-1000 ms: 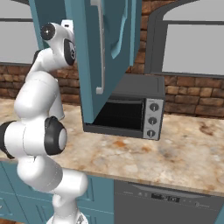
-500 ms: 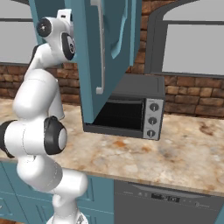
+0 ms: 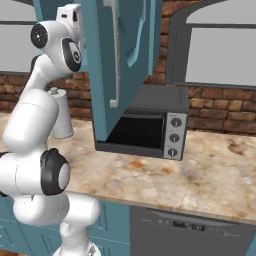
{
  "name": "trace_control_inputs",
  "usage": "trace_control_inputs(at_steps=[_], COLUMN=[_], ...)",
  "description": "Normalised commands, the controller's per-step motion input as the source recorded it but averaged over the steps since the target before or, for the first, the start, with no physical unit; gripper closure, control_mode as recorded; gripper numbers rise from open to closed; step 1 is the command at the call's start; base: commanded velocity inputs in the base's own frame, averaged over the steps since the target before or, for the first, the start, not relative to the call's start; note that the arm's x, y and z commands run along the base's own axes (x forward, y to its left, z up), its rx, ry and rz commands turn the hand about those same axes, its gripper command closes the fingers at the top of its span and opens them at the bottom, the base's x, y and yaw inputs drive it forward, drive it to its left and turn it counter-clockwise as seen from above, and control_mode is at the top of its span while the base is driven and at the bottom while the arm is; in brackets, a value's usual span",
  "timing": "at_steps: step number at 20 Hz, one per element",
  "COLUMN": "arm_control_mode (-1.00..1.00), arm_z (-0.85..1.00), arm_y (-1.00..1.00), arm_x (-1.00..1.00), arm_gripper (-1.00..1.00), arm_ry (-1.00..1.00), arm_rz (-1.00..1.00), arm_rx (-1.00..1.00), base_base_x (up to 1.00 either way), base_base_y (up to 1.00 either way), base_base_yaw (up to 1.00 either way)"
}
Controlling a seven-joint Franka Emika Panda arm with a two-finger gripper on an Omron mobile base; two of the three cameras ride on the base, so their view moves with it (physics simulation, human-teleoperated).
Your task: Pick up the bowls on the counter and stack them on top of one another in the open cabinet. Place the smaller bowl on top of the larger bowl.
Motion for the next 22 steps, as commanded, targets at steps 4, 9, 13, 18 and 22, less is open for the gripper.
trace_control_inputs(at_steps=[4, 9, 13, 18, 22], arm_control_mode=[-1.00, -1.00, -1.00, -1.00, -1.00], arm_z=[0.07, 0.00, -0.01, -0.17, -0.13], arm_y=[-0.07, 0.00, 0.00, 0.00, 0.02], arm_x=[-0.65, -0.76, -0.84, -0.77, -0.69], arm_gripper=[-1.00, -1.00, -1.00, -1.00, -1.00], arm_ry=[0.05, 0.09, 0.00, 0.00, 0.00], arm_rz=[-0.04, -0.03, -0.04, -0.04, -0.05], arm_rx=[0.00, 0.00, 0.00, 0.00, 0.00], base_base_x=[0.00, 0.00, 0.00, 0.00, 0.00], base_base_y=[0.00, 0.00, 0.00, 0.00, 0.00], base_base_yaw=[0.00, 0.00, 0.00, 0.00, 0.00])
